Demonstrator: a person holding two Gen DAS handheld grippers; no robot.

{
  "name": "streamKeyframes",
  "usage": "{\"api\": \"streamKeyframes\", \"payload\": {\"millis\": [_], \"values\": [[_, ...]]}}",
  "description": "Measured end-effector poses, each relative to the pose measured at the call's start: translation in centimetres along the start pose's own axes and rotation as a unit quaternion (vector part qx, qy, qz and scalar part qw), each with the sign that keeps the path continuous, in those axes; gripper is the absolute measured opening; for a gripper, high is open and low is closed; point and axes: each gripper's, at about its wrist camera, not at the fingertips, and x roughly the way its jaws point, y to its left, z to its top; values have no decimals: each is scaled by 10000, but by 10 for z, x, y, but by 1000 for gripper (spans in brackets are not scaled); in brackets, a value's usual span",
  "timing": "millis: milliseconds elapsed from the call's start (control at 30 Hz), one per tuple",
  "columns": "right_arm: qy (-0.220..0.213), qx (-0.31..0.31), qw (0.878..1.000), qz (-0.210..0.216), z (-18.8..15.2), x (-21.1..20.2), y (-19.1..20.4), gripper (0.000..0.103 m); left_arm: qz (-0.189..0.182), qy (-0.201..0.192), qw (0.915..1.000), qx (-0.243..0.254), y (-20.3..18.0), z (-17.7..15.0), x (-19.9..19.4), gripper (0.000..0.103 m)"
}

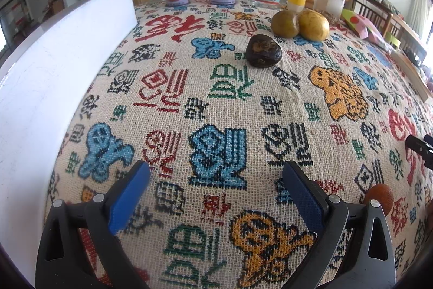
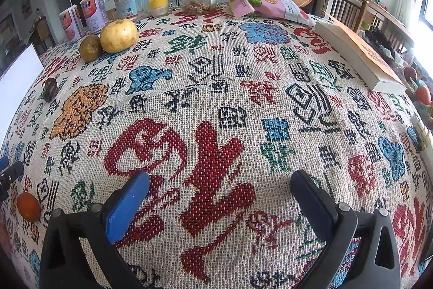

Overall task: Organize fruits
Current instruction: 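Move both empty tools back over the table and pause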

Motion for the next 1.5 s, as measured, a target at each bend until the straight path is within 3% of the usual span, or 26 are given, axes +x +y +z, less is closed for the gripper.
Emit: {"api": "streamKeyframes", "payload": {"millis": [1200,1267,1400,1500], "values": [[2,3,10000,-5,0,0,0,103,-30,-2,10000,-17,1,0,-1,99],[2,4,10000,-6,0,0,0,103,-241,-58,9997,-85,5,-1,-4,99],[2,5,10000,-3,0,0,0,103,-1294,-202,9906,-396,23,-3,-20,99],[3,6,10000,-1,0,0,0,103,-1485,-333,9881,-229,23,19,-32,99]]}}
